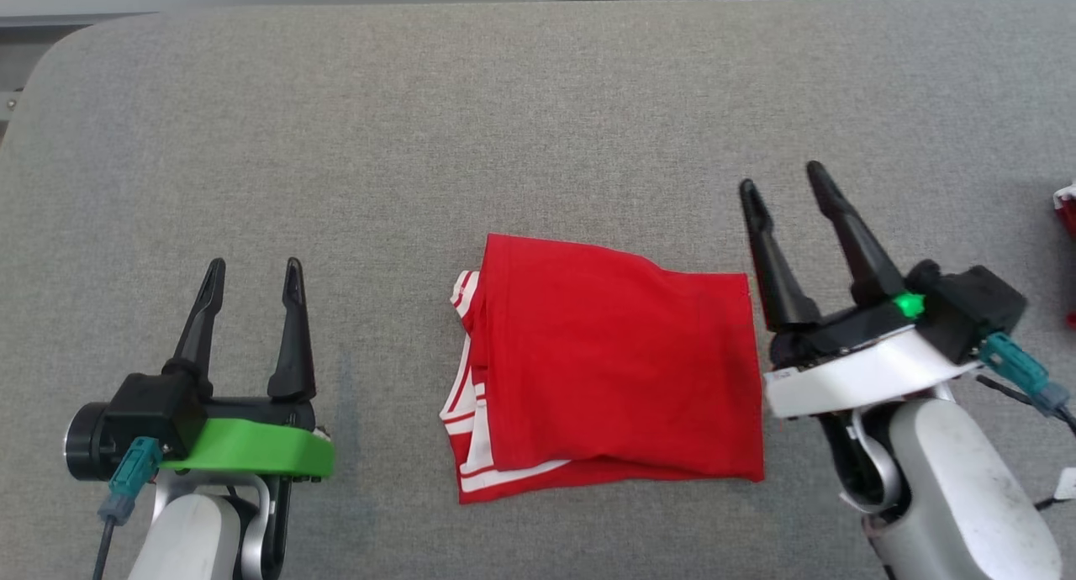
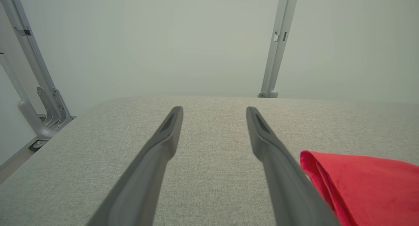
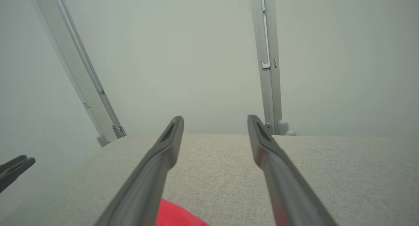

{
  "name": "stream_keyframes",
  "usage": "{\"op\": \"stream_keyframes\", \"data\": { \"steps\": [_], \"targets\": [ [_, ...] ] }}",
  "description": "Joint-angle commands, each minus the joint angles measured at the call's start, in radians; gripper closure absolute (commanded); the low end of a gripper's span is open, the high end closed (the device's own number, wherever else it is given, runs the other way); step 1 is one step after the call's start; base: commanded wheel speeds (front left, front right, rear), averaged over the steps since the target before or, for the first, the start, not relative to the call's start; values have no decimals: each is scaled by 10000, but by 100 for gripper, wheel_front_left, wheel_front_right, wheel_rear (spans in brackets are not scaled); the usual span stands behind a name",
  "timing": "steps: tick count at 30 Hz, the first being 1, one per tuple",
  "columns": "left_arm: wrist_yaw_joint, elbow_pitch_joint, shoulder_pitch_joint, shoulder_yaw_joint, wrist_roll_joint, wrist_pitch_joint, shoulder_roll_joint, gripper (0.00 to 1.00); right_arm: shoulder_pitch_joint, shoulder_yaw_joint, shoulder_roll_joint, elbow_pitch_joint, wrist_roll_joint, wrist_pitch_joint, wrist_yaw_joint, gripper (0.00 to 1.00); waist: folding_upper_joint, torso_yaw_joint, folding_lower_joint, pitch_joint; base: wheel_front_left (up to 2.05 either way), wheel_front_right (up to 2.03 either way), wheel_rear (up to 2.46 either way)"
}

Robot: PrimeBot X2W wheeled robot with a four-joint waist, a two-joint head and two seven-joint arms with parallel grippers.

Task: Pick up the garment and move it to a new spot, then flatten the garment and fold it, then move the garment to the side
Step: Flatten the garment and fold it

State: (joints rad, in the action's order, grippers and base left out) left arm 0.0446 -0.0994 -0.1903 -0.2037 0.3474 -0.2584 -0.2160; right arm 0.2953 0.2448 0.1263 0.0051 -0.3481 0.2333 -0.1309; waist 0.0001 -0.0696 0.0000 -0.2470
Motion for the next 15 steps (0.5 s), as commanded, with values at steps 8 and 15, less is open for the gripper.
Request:
{"op": "stream_keyframes", "data": {
  "steps": [8,15],
  "targets": [
    [82,98,524,200,-91,-54,-100,0,-1547,-2057,618,93,576,-481,6,0,-1,179,0,522,0,0,0],
    [-61,155,950,106,-88,94,-374,0,-2302,-2320,719,262,689,-624,8,0,-1,251,0,1301,0,0,0]
  ]
}}
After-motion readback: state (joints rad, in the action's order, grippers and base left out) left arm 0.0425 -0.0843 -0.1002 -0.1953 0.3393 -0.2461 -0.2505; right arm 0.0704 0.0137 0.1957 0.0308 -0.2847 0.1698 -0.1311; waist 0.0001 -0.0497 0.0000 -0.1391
